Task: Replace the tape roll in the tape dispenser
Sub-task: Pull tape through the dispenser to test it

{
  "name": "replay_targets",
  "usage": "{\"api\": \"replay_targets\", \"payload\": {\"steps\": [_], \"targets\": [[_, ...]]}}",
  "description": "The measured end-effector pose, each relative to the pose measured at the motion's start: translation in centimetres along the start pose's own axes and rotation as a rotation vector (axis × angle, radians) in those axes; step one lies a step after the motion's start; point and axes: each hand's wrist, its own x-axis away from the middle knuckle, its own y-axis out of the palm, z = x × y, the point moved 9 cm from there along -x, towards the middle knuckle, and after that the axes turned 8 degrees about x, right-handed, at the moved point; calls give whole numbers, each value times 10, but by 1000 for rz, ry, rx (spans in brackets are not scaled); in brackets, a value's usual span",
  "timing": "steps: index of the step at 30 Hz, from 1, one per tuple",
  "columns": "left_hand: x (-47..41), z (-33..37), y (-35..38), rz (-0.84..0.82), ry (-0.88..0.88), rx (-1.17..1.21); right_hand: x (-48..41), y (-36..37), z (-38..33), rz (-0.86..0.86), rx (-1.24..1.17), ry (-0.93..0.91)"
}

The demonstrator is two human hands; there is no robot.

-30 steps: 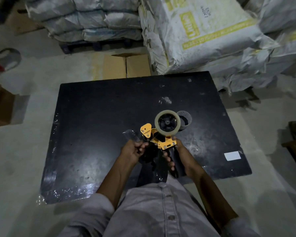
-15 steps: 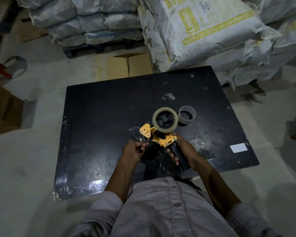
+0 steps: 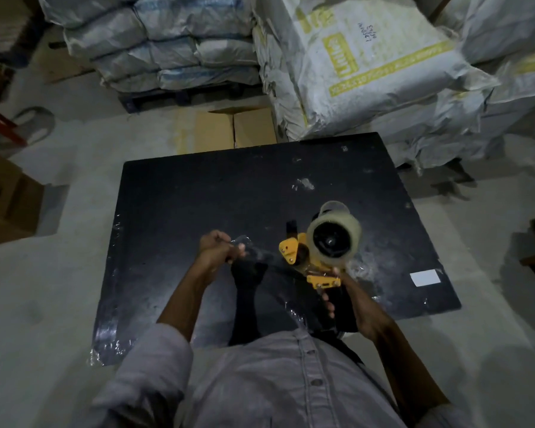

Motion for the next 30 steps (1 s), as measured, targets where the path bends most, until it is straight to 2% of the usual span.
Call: {"api": "replay_targets", "payload": {"steps": [3, 7, 13, 18, 30], "targets": [[-12, 25, 11, -26, 74, -152, 9, 15, 18, -37, 49, 29], [-28, 26, 22, -69, 63, -266, 17, 23, 28, -55, 86, 30], [-34, 21, 35, -129, 9, -386, 26, 30, 24, -186, -229, 38], [-35, 19, 45, -102, -13, -460, 38, 34, 14, -189, -290, -15], [-35, 4, 59, -73, 13, -607, 53, 40, 7, -208, -216, -49]]}}
